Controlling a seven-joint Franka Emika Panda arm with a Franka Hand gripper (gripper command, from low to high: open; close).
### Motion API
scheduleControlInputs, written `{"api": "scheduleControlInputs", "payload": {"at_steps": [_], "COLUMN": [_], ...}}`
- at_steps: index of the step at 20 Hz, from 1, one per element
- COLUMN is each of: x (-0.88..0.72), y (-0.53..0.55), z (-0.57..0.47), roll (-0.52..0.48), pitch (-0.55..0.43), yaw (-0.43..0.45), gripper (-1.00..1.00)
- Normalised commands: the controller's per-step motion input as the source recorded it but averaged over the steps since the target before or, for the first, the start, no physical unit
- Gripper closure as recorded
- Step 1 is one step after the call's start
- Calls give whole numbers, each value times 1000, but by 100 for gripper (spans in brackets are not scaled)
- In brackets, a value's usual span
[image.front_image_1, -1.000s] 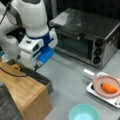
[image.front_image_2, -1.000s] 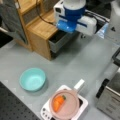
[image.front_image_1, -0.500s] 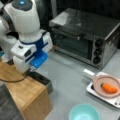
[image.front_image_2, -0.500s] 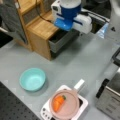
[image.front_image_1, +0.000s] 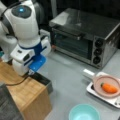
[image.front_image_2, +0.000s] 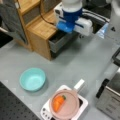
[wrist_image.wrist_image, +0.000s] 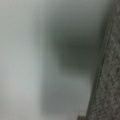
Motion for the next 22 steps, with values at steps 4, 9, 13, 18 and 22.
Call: {"api": "scheduleControlInputs", "payload": {"at_steps": [4, 9, 13, 18, 22], "x": [-207, -186, -197, -205, -213], "y": [15, 69, 185, 345, 446], "z": [-205, -184, -169, -146, -149], "roll": [-123, -115, -77, -30, 9], "pitch": [-165, -167, -136, -128, -153], "yaw": [-22, -37, -56, -84, -142], "gripper": [-100, -100, -100, -100, -100]}}
